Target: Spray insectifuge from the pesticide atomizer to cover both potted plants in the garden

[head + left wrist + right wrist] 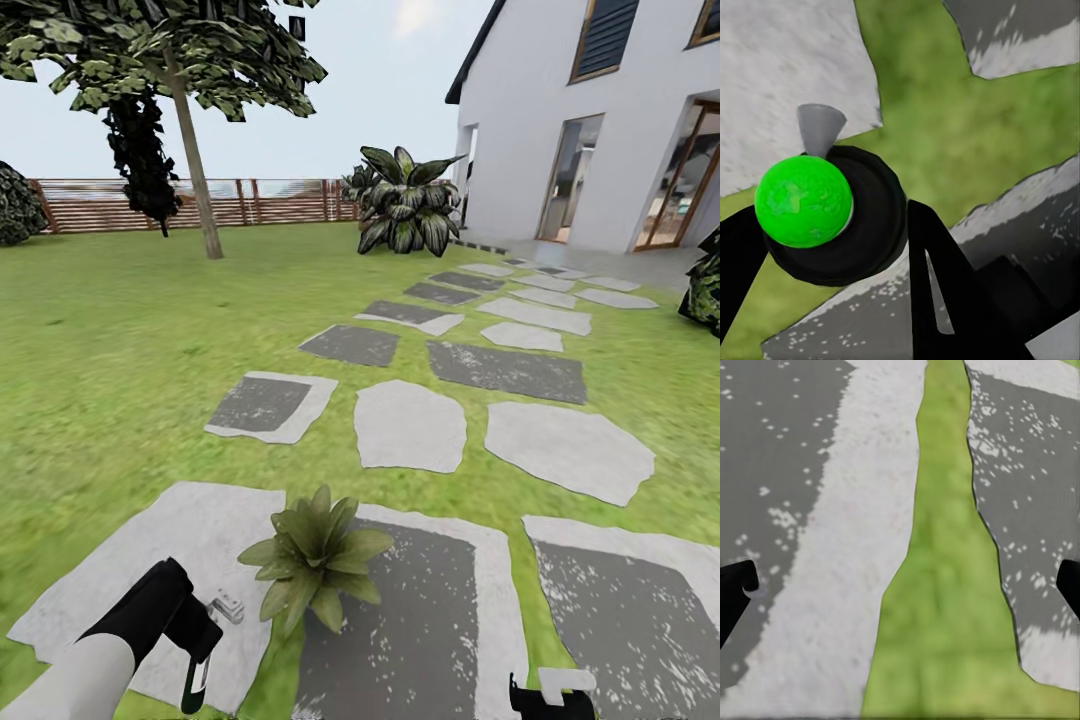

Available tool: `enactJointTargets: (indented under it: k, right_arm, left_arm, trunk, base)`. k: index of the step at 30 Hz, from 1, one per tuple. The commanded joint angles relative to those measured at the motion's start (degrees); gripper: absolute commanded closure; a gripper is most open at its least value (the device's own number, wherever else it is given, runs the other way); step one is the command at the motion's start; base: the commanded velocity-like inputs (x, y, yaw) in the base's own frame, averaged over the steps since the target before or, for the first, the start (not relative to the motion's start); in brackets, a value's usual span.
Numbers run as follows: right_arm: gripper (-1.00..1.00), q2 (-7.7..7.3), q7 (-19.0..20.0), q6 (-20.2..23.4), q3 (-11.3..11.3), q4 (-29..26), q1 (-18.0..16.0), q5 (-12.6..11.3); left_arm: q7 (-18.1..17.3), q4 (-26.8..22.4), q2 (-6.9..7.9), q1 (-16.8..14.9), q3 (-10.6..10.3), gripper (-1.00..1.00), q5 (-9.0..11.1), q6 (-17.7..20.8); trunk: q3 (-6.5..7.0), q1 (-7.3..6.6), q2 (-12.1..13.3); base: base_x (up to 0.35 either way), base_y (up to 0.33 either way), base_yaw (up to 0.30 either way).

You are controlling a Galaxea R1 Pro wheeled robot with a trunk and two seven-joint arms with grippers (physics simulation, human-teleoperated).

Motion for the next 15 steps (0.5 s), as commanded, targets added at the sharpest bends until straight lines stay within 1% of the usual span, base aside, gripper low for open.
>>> enactJointTargets:
  k: [1, 6, 9, 10, 12, 13, 15]
  right_arm:
    - [-1.0, 0.0, -0.22, -0.16, -0.4, 0.07, -0.05, 0.61]
    - [-1.0, 0.0, -0.22, -0.16, -0.4, 0.08, -0.05, 0.63]
    - [-1.0, -0.01, -0.22, -0.16, -0.4, 0.08, -0.04, 0.63]
    - [-1.0, -0.04, -0.22, -0.16, -0.4, 0.08, -0.05, 0.66]
    - [-1.0, -0.13, -0.22, -0.16, -0.35, 0.14, -0.05, 0.72]
    - [-1.0, -0.15, -0.22, -0.16, -0.33, 0.15, -0.05, 0.76]
    - [-1.0, -0.17, -0.22, -0.16, -0.32, 0.16, -0.04, 0.79]
  left_arm:
    - [-0.4, -0.1, -0.1, -0.03, 0.32, 1.0, -0.21, 0.31]
    - [-0.33, -0.19, -0.29, -0.03, 0.32, 1.0, -0.42, 0.25]
    - [-0.06, -0.19, -0.17, -0.03, 0.31, 1.0, -0.57, 0.04]
    - [0.4, -0.2, 0.01, -0.03, 0.33, 1.0, -0.59, -0.03]
    - [3.16, 0.36, 0.93, -0.03, 0.45, 1.0, -0.38, -0.34]
    - [3.86, 0.6, 1.18, -0.03, 0.47, 1.0, -0.15, -0.4]
    - [4.38, 0.81, 0.77, -0.03, 0.43, 1.0, 0.02, -0.4]
  trunk:
    - [-0.33, 0.21, -0.44]
    - [-1.69, 1.31, -2.45]
    - [-1.8, 1.31, -2.45]
    - [-1.81, 1.31, -2.45]
    - [-1.82, 1.31, -2.45]
    - [-1.82, 1.31, -2.45]
    - [-1.83, 1.31, -2.45]
  base:
    - [0.0, 0.0, 0.0]
    - [0.0, 0.0, 0.0]
    - [0.0, 0.0, 0.0]
    - [0.0, 0.0, 0.0]
    - [0.0, 0.0, 0.0]
    - [0.0, 0.0, 0.0]
    - [0.0, 0.0, 0.0]
